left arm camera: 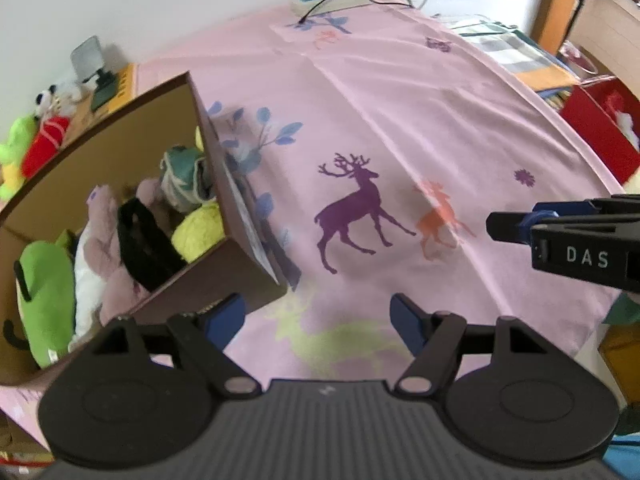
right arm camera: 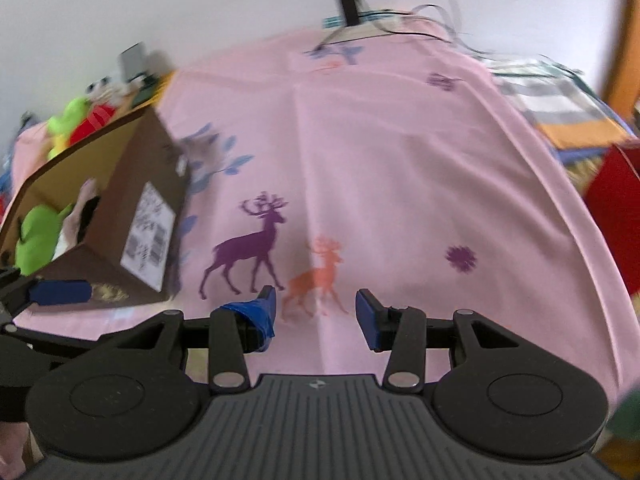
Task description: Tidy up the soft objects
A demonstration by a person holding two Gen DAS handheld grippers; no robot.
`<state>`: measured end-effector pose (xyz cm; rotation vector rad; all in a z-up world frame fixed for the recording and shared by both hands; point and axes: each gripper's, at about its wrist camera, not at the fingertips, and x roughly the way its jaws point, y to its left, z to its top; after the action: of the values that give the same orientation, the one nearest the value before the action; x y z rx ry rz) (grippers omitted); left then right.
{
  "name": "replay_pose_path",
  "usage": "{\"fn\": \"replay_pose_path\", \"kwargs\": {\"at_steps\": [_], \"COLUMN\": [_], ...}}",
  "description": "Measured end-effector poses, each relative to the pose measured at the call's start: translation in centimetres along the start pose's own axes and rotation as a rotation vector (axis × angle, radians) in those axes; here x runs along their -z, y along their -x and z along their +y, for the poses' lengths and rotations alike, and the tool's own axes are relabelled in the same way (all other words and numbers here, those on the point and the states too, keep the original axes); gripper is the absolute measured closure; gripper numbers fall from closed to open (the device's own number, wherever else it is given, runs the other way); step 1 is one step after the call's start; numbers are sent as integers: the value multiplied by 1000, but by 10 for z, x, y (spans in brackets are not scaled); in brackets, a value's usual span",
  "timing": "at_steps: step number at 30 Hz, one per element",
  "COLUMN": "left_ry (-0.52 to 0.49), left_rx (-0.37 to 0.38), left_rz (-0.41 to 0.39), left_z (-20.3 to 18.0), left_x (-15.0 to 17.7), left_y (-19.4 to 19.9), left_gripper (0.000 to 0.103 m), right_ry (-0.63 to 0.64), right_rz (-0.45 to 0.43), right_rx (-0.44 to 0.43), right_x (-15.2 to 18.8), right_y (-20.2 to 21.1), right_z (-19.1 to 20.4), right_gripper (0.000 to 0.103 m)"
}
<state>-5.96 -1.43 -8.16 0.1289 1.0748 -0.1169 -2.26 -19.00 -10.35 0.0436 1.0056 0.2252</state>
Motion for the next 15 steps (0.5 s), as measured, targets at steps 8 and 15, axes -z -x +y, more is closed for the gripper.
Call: {"fn": "replay_pose_path", "kwargs": {"at_steps": [8, 15], "left_ry": [-59, -86], "left_rx": [32, 43], "left_rz": [-27, -29], "left_z": [18, 30], "left_x": [15, 36], "left_y": [8, 9], "left_gripper": [30, 30], "right_ry": [-86, -138], "right_rz": [-40, -53], "right_rx": [91, 134], "right_x": [20, 45], "right_y": [14, 22], "right_z": [21, 47], "right_gripper": [75, 75]}}
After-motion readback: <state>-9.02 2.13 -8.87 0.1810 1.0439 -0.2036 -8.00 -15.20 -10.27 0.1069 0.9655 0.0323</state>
